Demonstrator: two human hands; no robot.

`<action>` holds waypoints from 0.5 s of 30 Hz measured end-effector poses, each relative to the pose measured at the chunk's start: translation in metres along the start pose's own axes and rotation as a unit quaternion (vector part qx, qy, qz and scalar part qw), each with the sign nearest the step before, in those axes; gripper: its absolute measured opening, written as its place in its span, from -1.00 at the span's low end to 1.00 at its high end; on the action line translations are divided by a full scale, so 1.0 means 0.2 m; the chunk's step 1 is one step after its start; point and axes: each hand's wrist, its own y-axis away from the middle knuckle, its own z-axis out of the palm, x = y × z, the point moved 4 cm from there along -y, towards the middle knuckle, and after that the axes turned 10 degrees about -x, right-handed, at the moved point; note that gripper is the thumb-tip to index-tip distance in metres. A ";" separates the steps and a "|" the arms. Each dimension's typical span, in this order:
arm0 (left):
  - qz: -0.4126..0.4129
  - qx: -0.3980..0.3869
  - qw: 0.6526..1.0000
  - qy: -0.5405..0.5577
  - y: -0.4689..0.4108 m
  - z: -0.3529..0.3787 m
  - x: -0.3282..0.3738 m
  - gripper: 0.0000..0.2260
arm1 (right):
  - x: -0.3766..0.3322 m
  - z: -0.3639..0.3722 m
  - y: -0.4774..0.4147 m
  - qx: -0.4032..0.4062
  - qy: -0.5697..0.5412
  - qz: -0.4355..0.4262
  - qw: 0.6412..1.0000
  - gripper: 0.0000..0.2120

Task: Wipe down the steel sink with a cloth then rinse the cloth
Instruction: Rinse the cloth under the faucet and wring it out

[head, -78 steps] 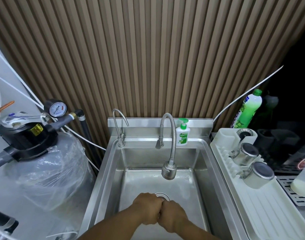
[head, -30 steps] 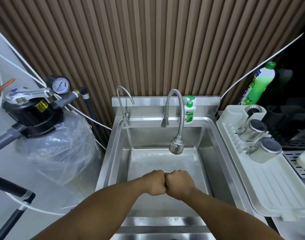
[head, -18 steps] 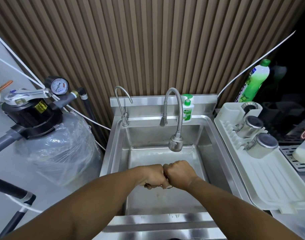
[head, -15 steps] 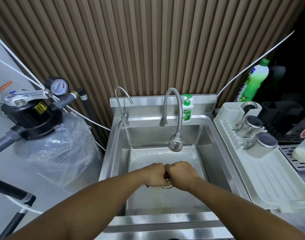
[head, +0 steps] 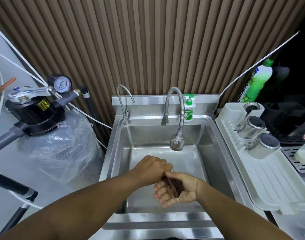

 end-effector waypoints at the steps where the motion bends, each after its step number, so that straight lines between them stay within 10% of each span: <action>1: 0.011 -0.004 1.000 -0.017 0.00 0.01 -0.01 -0.79 | -0.01 0.03 -0.02 0.011 0.022 -0.001 1.000 -0.70; 7: -0.026 -0.094 0.993 -0.060 0.03 0.06 -0.08 -0.89 | -0.12 0.03 -0.04 0.209 0.188 0.072 0.957 -0.84; 15: -0.178 -0.198 0.945 0.187 0.00 0.08 -0.05 -0.87 | -0.25 0.02 0.00 0.425 0.623 0.124 0.645 -0.82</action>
